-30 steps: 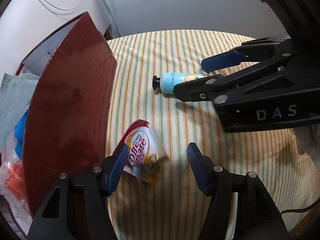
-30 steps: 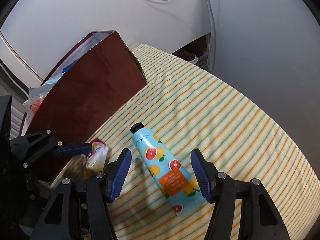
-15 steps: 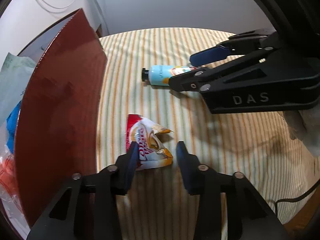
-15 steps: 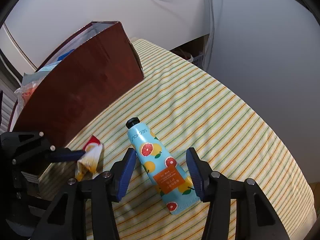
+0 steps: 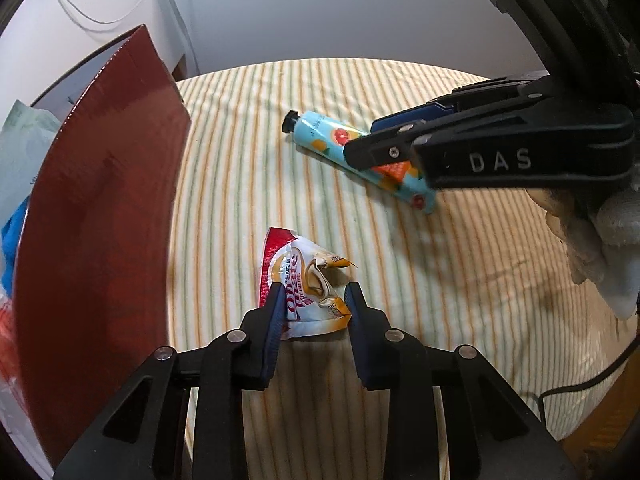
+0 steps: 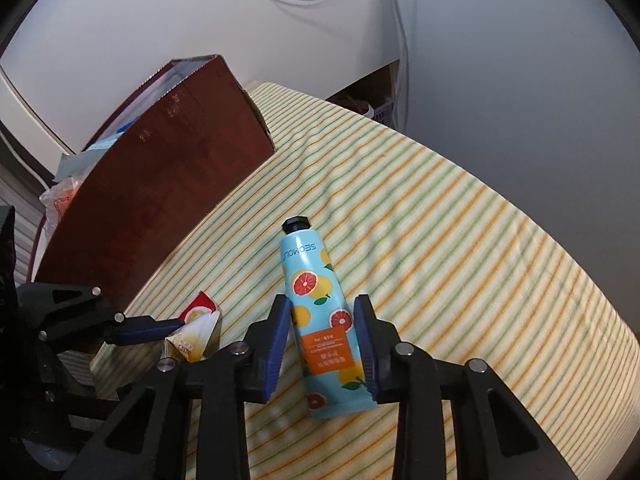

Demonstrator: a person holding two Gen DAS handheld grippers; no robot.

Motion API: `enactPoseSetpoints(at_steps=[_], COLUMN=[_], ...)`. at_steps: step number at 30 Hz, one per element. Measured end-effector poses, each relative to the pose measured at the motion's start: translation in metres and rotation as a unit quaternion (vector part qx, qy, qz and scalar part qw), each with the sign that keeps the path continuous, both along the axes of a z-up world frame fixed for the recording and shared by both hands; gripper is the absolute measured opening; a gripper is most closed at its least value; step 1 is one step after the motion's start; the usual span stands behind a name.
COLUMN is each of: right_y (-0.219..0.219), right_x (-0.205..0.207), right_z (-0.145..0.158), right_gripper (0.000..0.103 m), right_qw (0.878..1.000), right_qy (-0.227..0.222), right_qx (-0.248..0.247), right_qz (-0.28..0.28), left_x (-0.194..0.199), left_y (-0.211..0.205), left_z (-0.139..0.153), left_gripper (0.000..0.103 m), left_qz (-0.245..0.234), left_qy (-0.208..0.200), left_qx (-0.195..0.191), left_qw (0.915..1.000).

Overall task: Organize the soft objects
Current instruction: 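Close the left gripper on the coffee sachet while the right grasps the blue tube, then lift and carry the sachet and tube with both grippers over the shoebox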

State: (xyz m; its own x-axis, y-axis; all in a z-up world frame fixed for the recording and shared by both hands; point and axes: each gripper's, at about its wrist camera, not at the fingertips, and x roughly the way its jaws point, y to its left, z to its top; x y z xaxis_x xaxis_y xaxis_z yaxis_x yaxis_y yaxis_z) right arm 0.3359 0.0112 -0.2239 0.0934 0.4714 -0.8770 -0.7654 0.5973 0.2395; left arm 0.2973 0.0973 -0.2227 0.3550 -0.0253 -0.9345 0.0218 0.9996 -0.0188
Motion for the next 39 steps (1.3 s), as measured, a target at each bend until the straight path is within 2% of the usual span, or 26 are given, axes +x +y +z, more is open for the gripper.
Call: enactPoseSetpoints(at_steps=[1, 4, 7, 9, 11, 13, 18, 19, 20, 28, 39], right_y=[-0.005, -0.02, -0.016, -0.015, -0.011, -0.004, 0.011, 0.013, 0.014, 0.008, -0.021], right_x=[-0.001, 0.0, -0.003, -0.001, 0.0, -0.004, -0.01, -0.011, -0.011, -0.015, -0.015], right_z=[0.002, 0.004, 0.004, 0.004, 0.004, 0.005, -0.001, -0.001, -0.002, -0.001, 0.005], right_gripper=[0.015, 0.006, 0.006, 0.011, 0.035, 0.041, 0.04, 0.037, 0.028, 0.027, 0.027], right_qw=[1.0, 1.0, 1.0, 1.0, 1.0, 1.0, 1.0, 1.0, 0.999, 0.999, 0.999], right_qy=[0.003, 0.008, 0.004, 0.015, 0.022, 0.012, -0.012, -0.017, -0.021, -0.014, 0.003], right_qx=[0.007, 0.013, 0.005, 0.008, 0.012, 0.01, -0.016, -0.02, -0.023, -0.03, -0.004], right_qz=[-0.006, -0.019, -0.011, -0.018, -0.017, -0.011, -0.007, -0.007, -0.008, -0.015, -0.053], left_x=[-0.002, -0.006, -0.002, 0.005, 0.007, 0.006, 0.004, 0.005, 0.005, 0.007, -0.007], left_y=[0.0, -0.002, -0.002, -0.002, -0.003, -0.002, 0.0, 0.002, 0.001, 0.005, 0.003], left_z=[-0.002, -0.003, -0.001, -0.001, 0.001, 0.007, 0.013, 0.013, 0.011, -0.004, 0.012], left_gripper=[0.028, 0.028, 0.028, 0.027, 0.025, 0.024, 0.02, 0.017, 0.016, 0.013, 0.013], left_qz=[-0.001, -0.01, -0.013, -0.011, -0.009, -0.007, -0.006, -0.007, -0.008, 0.003, 0.002], left_qy=[-0.001, -0.003, -0.003, -0.004, -0.005, -0.006, -0.011, -0.012, -0.013, -0.023, -0.04], left_qx=[-0.003, 0.005, 0.0, -0.001, -0.004, -0.004, -0.007, -0.006, -0.004, -0.014, -0.031], left_qw=[1.0, 0.9999, 0.9999, 0.9999, 0.9999, 0.9999, 0.9999, 0.9999, 0.9999, 0.9996, 0.9987])
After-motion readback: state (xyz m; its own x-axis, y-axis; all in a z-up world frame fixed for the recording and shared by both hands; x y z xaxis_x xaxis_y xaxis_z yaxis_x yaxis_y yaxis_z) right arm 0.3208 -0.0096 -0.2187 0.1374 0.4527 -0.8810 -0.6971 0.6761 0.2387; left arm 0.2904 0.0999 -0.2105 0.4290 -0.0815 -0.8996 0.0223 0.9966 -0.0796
